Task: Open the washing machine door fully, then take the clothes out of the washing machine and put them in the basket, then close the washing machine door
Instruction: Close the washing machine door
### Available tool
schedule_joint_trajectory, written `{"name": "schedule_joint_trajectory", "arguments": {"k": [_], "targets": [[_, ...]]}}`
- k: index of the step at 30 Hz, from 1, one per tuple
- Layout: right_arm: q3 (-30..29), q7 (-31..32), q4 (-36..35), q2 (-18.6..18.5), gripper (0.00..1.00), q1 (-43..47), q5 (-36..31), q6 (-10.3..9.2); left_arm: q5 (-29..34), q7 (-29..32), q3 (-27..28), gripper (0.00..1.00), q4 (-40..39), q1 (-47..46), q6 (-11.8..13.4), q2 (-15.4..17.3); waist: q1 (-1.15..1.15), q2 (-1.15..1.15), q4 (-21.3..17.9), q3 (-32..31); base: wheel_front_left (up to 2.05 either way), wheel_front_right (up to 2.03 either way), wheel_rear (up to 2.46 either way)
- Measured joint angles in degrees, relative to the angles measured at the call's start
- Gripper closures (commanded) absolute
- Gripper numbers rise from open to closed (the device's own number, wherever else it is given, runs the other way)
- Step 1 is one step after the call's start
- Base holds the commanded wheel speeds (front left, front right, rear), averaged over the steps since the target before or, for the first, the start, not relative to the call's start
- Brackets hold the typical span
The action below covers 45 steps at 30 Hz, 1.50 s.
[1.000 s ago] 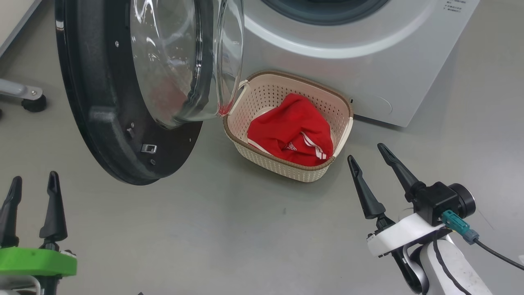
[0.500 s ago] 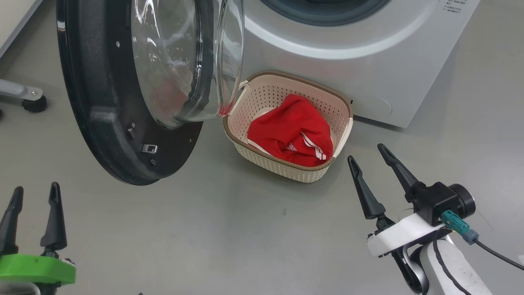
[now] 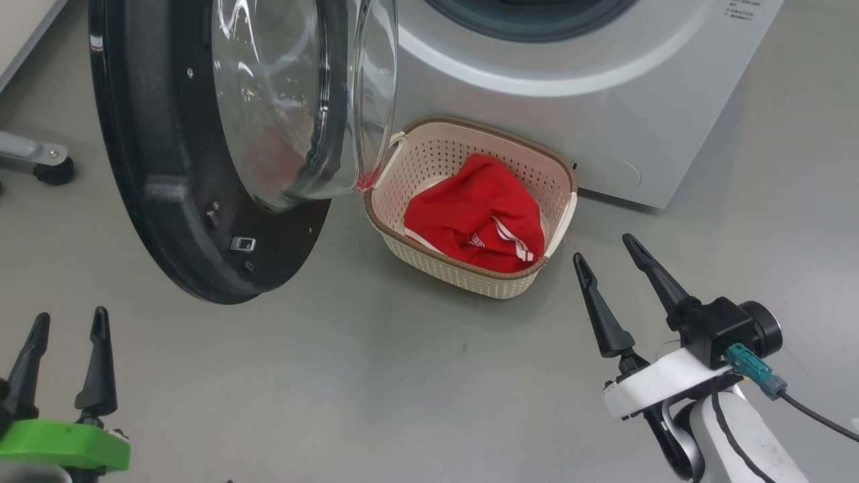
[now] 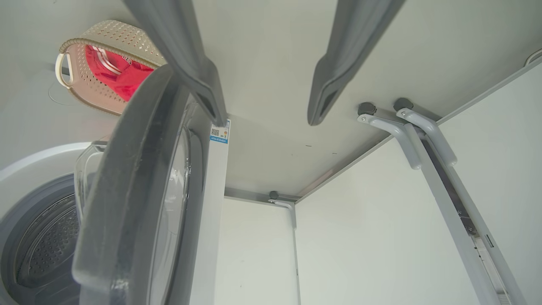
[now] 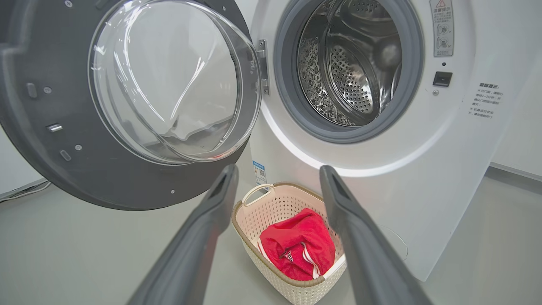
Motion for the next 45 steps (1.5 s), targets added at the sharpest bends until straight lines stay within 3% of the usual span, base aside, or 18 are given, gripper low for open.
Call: {"name": "schedule_joint_trajectory", "arguments": {"k": [33, 34, 35, 45], "targets": [[-0.07, -0.05, 0.71, 0.12, 0.00, 0.00, 0.00, 0.00, -0.01, -0.16, 0.59, 0.00, -0.04, -1.75, -0.25, 0.29, 0.00, 0.00, 0.03, -0.15, 0.00, 0.00, 0.00], [-0.05, -0.05, 0.75, 0.12, 0.00, 0.00, 0.00, 0.00, -0.01, -0.16, 0.38, 0.61, -0.08, -1.75, -0.25, 0.33, 0.00, 0.00, 0.02, -0.17, 0.00, 0.00, 0.00], [-0.02, -0.05, 0.81, 0.12, 0.00, 0.00, 0.00, 0.00, -0.01, -0.16, 0.22, 1.00, -0.09, -1.75, -0.25, 0.33, 0.00, 0.00, 0.02, -0.19, 0.00, 0.00, 0.00], [0.42, -0.33, 1.14, 0.15, 0.00, 0.00, 0.00, 0.01, -0.62, -0.16, 0.60, 1.00, -1.47, -1.88, -0.25, 0.74, 0.00, 0.00, 0.06, -0.31, 0.00, 0.00, 0.00]]}}
